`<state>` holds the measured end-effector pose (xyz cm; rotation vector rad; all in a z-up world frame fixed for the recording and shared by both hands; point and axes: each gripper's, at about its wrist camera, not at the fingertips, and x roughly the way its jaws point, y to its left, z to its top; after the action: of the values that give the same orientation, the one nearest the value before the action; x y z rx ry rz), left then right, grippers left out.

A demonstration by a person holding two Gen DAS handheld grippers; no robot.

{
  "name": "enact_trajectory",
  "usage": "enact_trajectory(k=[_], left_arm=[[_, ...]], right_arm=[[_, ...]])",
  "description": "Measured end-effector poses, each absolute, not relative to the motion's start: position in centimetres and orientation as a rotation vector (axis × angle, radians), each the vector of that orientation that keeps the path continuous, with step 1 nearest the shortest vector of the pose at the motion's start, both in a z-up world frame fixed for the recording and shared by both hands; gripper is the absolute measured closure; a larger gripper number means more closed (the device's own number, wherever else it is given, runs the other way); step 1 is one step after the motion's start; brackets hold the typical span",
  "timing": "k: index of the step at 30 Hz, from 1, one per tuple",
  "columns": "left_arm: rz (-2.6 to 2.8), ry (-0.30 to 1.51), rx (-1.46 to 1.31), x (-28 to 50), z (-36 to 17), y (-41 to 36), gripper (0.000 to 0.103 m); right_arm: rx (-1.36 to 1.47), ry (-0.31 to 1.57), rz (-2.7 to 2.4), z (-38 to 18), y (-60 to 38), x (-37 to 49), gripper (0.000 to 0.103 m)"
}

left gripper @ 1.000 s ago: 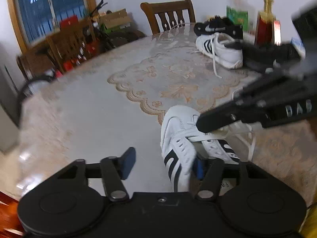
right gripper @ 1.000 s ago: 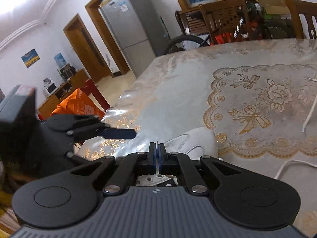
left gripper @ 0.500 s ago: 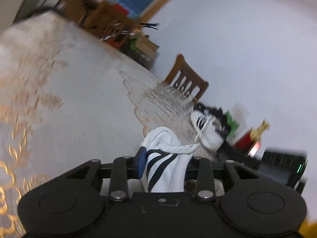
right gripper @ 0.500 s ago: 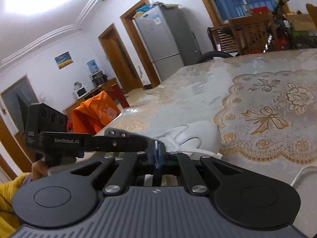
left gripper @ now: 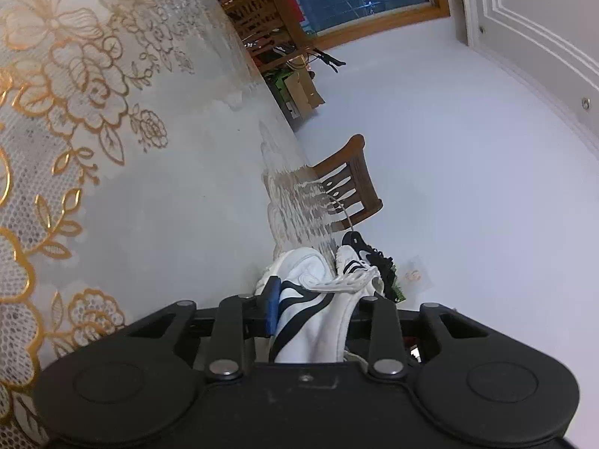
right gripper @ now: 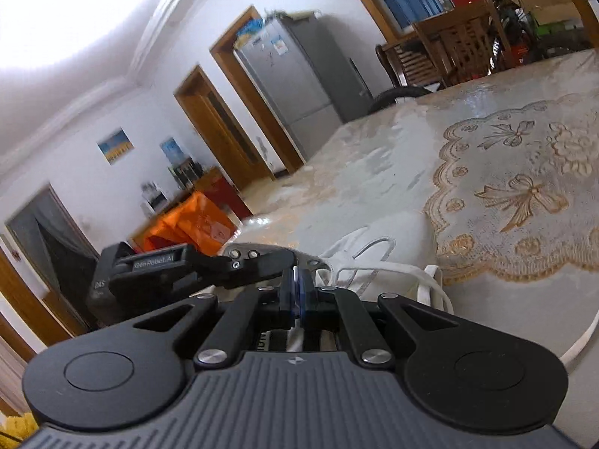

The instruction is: Lace up shoes with both hands

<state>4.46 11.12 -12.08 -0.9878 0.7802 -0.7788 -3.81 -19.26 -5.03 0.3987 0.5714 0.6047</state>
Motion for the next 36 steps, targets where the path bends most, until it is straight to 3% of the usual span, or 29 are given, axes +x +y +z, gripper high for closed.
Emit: enact_trajectory(k=[5,13,36], left_arm=[[-0.774,0.788,-1.046,4.8,-12.4,11.7,0.076],[-0.775,0.794,-1.053,5.3,-12.5,11.5,0.076],[-0.774,0.801,-1.055,4.9,-12.0,11.7,0.076]], right_arm=[[0.419,0.645,0.511,-4.4,-17.8,-2.8,0.102],[0.557,0.573,0.523,-6.4,-18.8,-3.5,0.102],[0.715,0.659,0.398,-6.1,-18.2,-3.1,0.102]])
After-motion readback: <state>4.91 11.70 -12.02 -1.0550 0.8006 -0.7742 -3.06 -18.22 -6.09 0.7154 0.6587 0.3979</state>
